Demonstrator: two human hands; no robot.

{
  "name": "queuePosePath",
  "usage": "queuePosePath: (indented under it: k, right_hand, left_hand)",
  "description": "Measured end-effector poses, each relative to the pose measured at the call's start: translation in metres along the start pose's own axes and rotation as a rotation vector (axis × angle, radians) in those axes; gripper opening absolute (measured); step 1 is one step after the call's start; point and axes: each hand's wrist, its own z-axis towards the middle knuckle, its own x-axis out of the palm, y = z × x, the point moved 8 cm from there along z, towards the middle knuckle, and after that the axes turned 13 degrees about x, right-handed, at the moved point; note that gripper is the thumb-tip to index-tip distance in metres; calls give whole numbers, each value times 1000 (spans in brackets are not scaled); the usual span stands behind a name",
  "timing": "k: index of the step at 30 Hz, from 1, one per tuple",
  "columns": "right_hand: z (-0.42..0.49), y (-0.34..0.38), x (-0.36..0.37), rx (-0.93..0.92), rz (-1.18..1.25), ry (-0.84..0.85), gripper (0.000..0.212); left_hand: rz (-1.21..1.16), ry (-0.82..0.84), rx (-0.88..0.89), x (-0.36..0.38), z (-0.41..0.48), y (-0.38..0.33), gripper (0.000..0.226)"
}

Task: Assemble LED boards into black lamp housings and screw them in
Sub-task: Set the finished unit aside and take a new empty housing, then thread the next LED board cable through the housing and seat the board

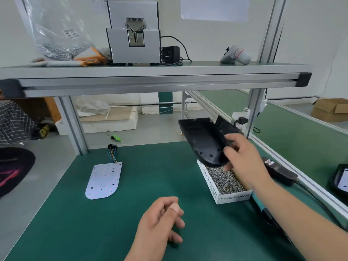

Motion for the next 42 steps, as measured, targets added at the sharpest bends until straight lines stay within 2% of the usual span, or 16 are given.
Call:
queuePosePath:
  k: [4, 7, 11, 14, 19, 24, 27, 30, 32, 35, 38, 42]
  right_hand:
    - [-62, 6, 40, -18, -39, 204, 61]
    - [-98, 4, 65, -39, -102, 334, 65]
    - [-121, 5, 79, -100, -327, 377, 72]
    - [-130, -1, 84, -107, -451, 424, 79]
    - [-128, -10, 79, -92, -593, 477, 85]
    - [-122, -10, 78, -168, -714, 540, 75]
    - [-102, 0, 75, -233, -727, 443, 63]
    - [-85, 17, 79, -271, -667, 361, 40]
    - [-75, 33, 97, -304, -614, 366, 30]
    - [-55, 61, 142, -357, -539, 422, 19]
    - [-27, 84, 197, -363, -501, 484, 19]
    - [-7, 102, 278, -428, -625, 562, 27]
  left_hand:
    - [18, -163, 124, -13, 2, -8, 46]
    - [29, -188, 157, -15, 1, -16, 69]
    - [181, -231, 116, -25, 5, -20, 55]
    - [273, -195, 49, -25, 10, -15, 49]
    - [356, -126, -15, -22, 12, -7, 55]
    - [477, -38, -37, -17, 14, -2, 72]
    - [500, -20, -2, -16, 14, -3, 63]
    - [508, -59, 31, -16, 11, -10, 65]
    - [470, -84, 35, -16, 9, -14, 53]
    - [402, -163, 51, -20, 7, -18, 39]
    - [314, -292, 76, -29, 5, -22, 26]
    - [174, -473, 82, -48, 4, -27, 30]
